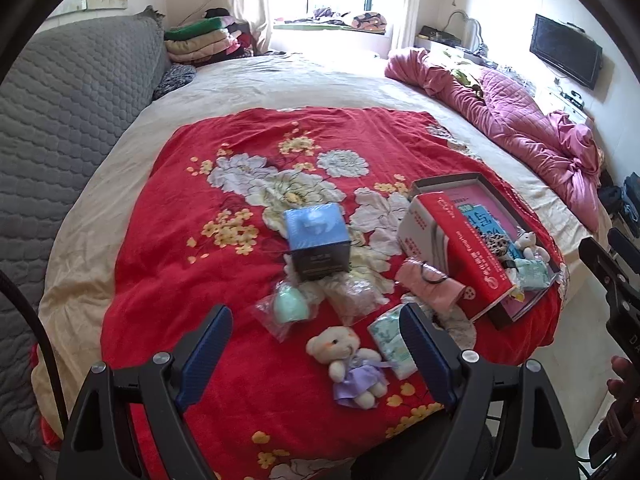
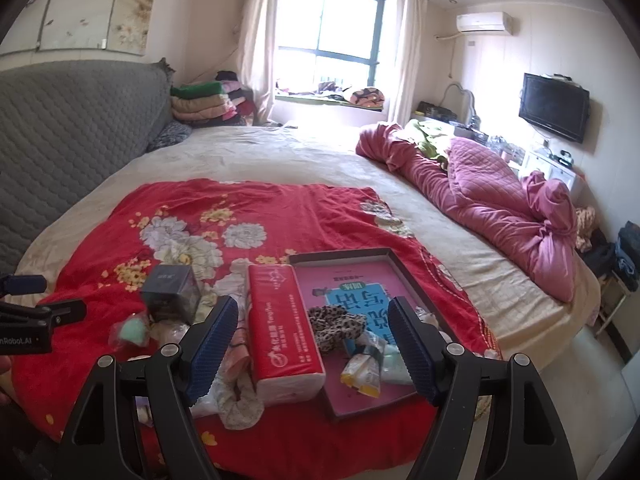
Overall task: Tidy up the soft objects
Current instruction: 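Withdraw both tools from the tray back toward the pile, then grasp the cream teddy bear with the left tool while the right grasps the white pack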
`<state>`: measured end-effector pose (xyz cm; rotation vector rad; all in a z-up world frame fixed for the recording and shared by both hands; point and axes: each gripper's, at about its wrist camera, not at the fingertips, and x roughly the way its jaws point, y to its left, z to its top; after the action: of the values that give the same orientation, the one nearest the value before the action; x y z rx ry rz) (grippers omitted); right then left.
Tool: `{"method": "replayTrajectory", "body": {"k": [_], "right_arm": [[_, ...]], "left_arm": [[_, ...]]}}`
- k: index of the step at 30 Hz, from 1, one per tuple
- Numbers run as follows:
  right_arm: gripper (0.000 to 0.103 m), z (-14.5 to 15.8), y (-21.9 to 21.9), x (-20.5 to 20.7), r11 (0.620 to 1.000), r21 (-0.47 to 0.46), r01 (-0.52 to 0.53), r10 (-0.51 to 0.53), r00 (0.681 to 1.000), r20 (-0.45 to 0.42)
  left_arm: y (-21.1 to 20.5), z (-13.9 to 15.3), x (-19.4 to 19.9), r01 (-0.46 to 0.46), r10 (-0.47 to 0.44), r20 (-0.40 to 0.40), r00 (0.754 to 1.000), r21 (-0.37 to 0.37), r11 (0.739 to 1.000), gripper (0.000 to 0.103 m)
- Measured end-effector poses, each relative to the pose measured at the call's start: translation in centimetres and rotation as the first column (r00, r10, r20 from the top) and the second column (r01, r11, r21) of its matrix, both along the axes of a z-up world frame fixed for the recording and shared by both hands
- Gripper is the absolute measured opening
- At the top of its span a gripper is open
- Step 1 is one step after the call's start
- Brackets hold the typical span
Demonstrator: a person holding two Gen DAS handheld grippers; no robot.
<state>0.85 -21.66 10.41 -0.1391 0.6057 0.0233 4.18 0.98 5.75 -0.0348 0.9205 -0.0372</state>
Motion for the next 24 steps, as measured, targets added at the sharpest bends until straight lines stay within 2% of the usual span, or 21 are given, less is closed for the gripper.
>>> {"method": "replayTrajectory", "body": {"k": [6, 11, 15, 20, 24], "right_arm": [[0.078, -0.7, 2.3, -0.5, 0.997, -0.020, -0.076, 0.076, 0.997, -0.016], [0.078, -2.6, 4.8, -0.8, 0.984, -0.032, -0.173, 0.171, 0.984, -0.055], [0.078, -5.3, 6.6, -0.6, 0.966, -0.037, -0.258, 0.251, 0.960, -0.128], [0.078, -9.3, 7.8, -0.5, 0.945, -0.061, -0.322, 0.302, 0.927, -0.221], [0.078, -11.5, 8.4, -0.5, 0.925, -0.084, -0.370, 0.338, 0.905, -0.259]], "left_arm": [[1.7, -1.4, -0.4, -0.033, 0.033, -0.042, 0.999, -0.021, 0.999, 0.085], [2.3, -3.2, -0.3, -0.047, 0.044, -0.087, 0.995, -0.036, 0.998, 0.085], [2.2, -4.6, -0.1, -0.048, 0.042, -0.117, 0.992, -0.044, 0.998, 0.085], [1.4, -6.5, 0.4, -0.031, 0.022, -0.148, 0.989, -0.057, 0.998, 0.085], [0.4, -8.5, 1.0, -0.011, 0.000, -0.182, 0.983, -0.056, 0.998, 0.085]]}}
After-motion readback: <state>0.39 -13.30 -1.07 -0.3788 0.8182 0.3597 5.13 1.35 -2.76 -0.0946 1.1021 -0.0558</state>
